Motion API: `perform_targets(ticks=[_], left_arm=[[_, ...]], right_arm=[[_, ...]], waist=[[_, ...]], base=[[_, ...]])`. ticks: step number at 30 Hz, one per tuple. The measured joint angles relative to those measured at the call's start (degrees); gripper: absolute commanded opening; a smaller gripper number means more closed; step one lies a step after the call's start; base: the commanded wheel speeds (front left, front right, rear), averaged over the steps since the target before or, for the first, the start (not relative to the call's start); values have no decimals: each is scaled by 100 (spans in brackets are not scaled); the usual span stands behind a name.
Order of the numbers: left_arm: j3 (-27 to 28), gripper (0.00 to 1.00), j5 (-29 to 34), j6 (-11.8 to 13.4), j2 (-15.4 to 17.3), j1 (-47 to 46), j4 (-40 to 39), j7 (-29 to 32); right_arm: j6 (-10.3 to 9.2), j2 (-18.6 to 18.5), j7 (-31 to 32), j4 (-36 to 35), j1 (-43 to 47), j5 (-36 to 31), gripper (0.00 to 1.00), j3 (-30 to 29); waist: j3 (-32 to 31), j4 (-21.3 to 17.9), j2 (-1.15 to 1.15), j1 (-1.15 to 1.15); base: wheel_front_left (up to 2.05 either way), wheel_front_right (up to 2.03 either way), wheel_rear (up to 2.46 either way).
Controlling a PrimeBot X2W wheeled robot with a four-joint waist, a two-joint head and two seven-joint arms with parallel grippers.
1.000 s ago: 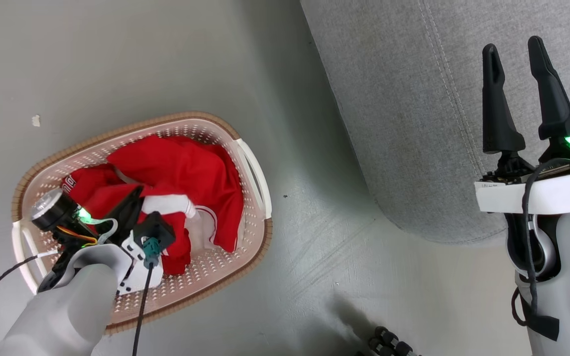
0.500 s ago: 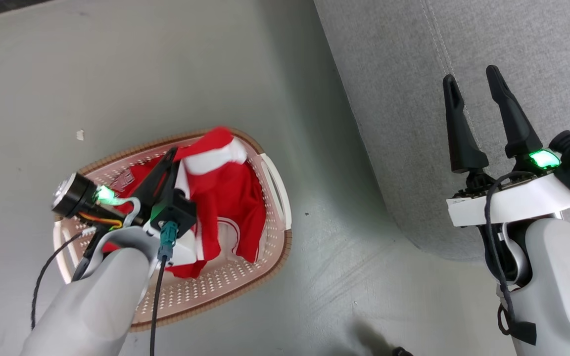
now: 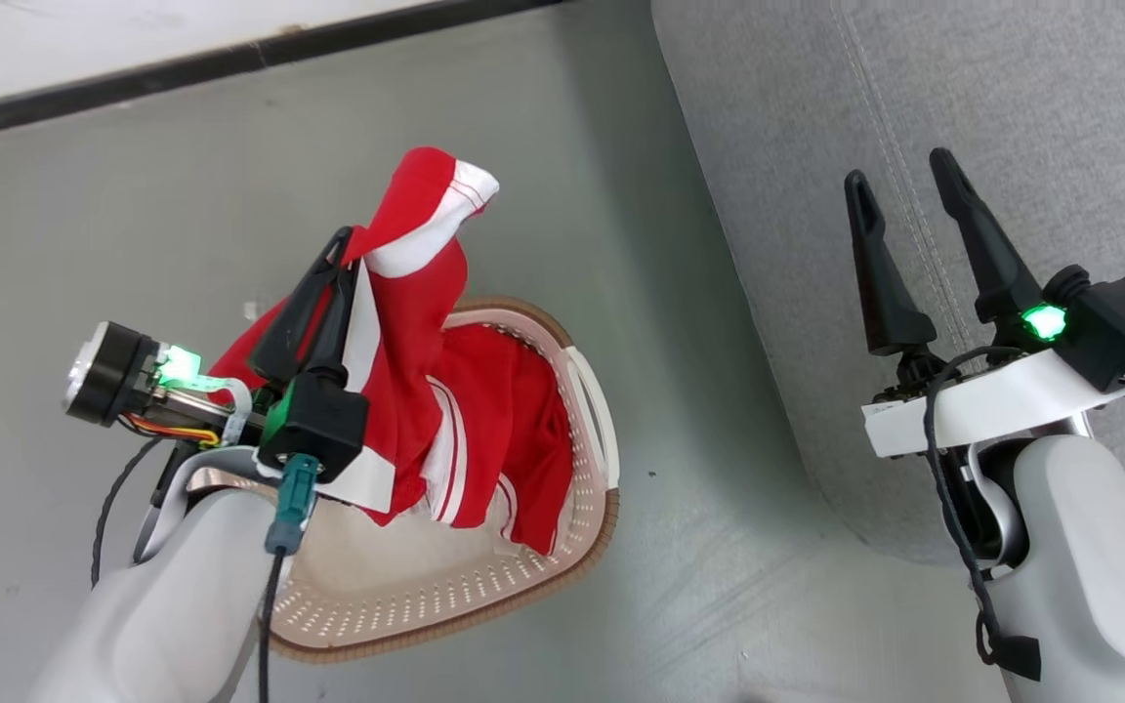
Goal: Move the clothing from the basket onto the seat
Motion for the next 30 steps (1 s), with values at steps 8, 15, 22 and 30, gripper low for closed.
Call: perform_targets(ticks=[8,15,22,30], left_arm=[[216,0,-249,49,267,238,-809,-1],[372,0,-524,35,343,323,-1376,-24],[432,0,-832,-242,446,503,-1673,-25],[434,0,-1007,-612,684,581,-1925,-25]], right_arm=[[0,-216,0,200,-11,-8,100,205],[0,-412,0,346,-1,-73,100,283],[0,-526,0,470,162,-71,100,448],[-1,-769,0,622,426,79,100,1007]], waist=[[-444,234,0,0],[-879,424,0,0],[-1339,586,0,0],[-1854,745,0,0]], base=[[0,0,0],[0,0,0],[0,0,0],[0,0,0]])
